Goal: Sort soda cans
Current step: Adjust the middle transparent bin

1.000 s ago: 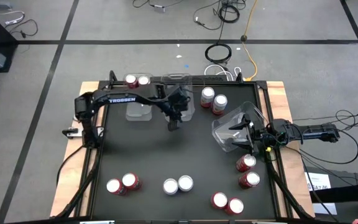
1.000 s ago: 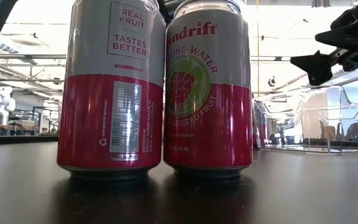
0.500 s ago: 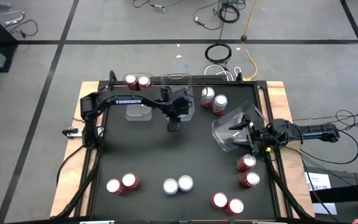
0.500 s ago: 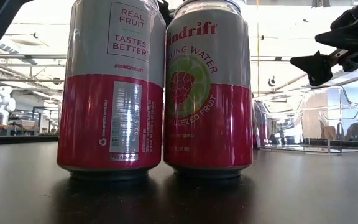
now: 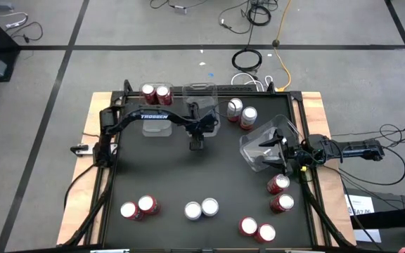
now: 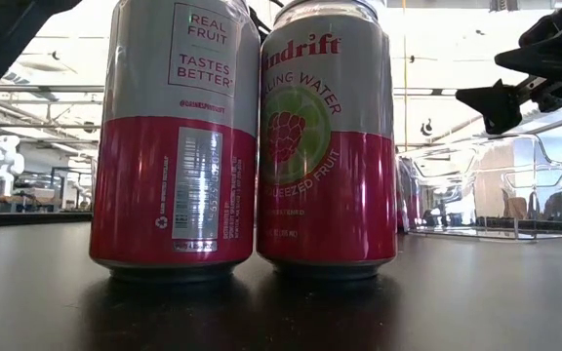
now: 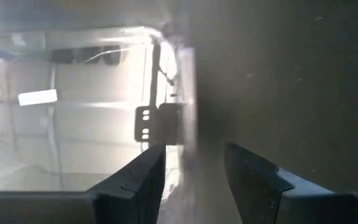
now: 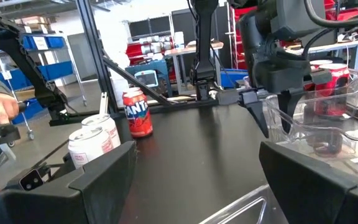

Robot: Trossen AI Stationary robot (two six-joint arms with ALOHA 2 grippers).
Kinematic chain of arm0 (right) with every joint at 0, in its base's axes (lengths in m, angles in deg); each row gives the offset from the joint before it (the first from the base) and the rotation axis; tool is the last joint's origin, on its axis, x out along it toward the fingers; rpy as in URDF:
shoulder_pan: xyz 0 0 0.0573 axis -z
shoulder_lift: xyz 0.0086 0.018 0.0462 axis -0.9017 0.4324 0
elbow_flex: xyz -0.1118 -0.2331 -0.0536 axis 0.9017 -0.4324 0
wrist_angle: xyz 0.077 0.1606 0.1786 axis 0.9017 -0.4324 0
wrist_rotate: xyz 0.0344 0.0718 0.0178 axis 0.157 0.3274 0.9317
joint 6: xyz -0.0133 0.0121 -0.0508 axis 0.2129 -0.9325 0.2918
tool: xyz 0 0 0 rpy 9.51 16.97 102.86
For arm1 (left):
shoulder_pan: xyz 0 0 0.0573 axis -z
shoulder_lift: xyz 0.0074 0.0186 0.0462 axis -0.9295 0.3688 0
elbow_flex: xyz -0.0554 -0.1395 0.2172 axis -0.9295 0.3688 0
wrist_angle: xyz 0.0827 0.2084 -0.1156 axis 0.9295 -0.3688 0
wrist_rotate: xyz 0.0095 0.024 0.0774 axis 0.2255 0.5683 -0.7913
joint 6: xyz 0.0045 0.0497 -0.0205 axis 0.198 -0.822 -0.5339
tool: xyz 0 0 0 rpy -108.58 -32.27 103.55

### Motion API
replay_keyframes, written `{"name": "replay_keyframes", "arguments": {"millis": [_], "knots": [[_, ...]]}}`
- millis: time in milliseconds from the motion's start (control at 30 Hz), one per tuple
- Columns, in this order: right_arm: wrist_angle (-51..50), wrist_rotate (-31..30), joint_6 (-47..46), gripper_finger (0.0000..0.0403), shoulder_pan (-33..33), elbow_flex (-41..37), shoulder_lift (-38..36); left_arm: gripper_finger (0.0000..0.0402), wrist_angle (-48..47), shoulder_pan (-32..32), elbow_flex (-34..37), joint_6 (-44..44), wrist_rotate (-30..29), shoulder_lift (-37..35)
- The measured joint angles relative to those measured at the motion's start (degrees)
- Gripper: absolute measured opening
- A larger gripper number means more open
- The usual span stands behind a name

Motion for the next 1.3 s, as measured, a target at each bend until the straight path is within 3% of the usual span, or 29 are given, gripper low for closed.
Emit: {"name": "replay_keyframes", "arguments": {"millis": [433,667,867,1300], "knots": [[0.16,0.00,-0.01,0.0334,0.01,0.00,0.00,0.0012,-1.16,-0.61,0.00,-0.02,-1.85,0.09],[0.16,0.00,-0.01,0.0334,-0.01,0.00,0.00,0.0027,-2.01,-0.61,0.00,0.03,-3.08,0.07],[0.16,0.00,-0.01,0.0334,-0.01,0.00,0.00,0.0010,-4.78,-0.66,-0.02,0.01,-3.45,0.00],[0.16,0.00,0.00,0.0334,0.00,0.00,0.00,0.0013,-7.72,-0.60,-0.04,2.67,-3.64,-0.09]]}}
